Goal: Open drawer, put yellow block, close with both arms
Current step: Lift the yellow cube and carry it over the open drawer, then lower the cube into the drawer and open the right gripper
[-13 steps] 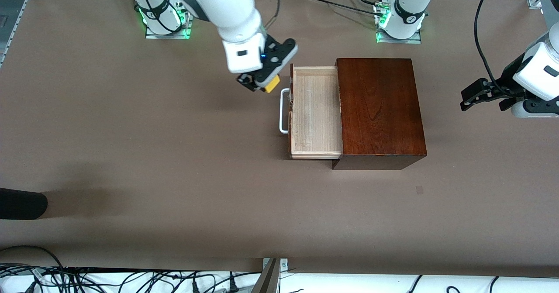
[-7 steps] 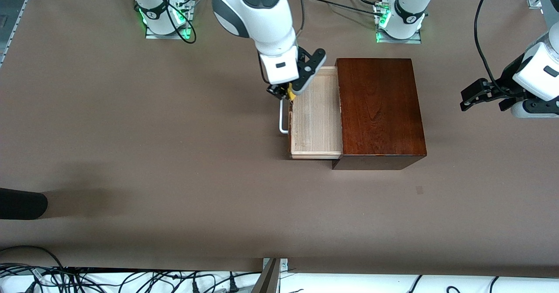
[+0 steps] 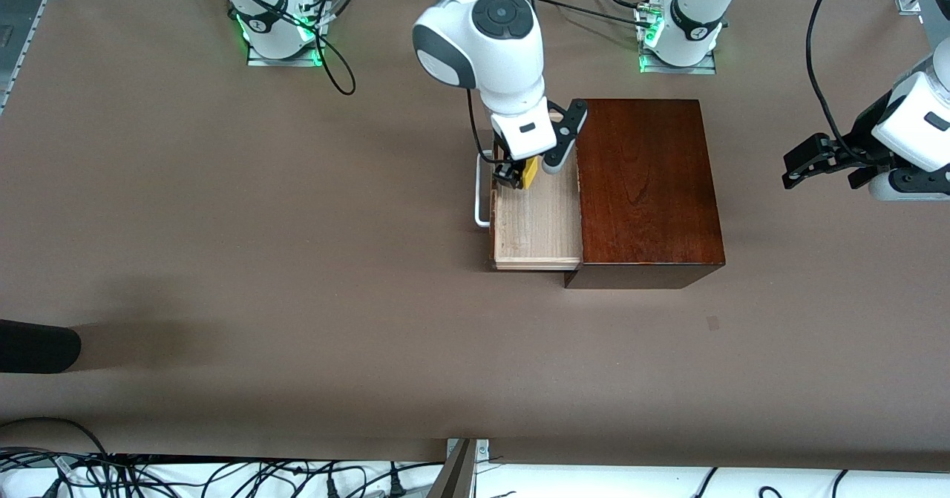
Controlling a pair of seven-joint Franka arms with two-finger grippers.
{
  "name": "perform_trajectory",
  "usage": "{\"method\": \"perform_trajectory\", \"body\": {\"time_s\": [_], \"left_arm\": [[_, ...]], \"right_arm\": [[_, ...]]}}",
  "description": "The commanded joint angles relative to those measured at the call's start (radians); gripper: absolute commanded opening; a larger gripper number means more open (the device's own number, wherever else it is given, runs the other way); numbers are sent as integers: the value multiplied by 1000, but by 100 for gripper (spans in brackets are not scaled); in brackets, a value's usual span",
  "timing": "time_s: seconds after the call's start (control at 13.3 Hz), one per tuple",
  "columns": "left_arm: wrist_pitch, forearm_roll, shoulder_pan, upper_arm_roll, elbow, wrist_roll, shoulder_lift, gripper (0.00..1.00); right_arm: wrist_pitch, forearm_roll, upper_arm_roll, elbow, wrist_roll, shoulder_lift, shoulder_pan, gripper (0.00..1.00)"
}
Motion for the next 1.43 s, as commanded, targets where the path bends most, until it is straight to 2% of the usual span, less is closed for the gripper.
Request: {"method": "perform_trajectory", "body": {"time_s": [0.0, 0.45, 0.68, 1.06, 1.36], "left_arm": [[-10, 18, 2, -3, 32, 16, 15, 100], [-10, 16, 4, -3, 32, 17, 15, 100], [-10, 13, 5, -2, 32, 19, 15, 100], [-10, 13, 7, -2, 32, 19, 15, 100], [-10, 10, 7, -2, 32, 14, 16, 100]], "right_arm": [[10, -32, -8, 50, -52, 55, 24, 8], [50, -19, -7, 27, -44, 92, 43, 8], [61, -16, -7, -11, -43, 92, 50, 8], [179, -13, -7, -91, 2, 90, 53, 8], [178, -21, -8, -112, -3, 90, 53, 10]]}}
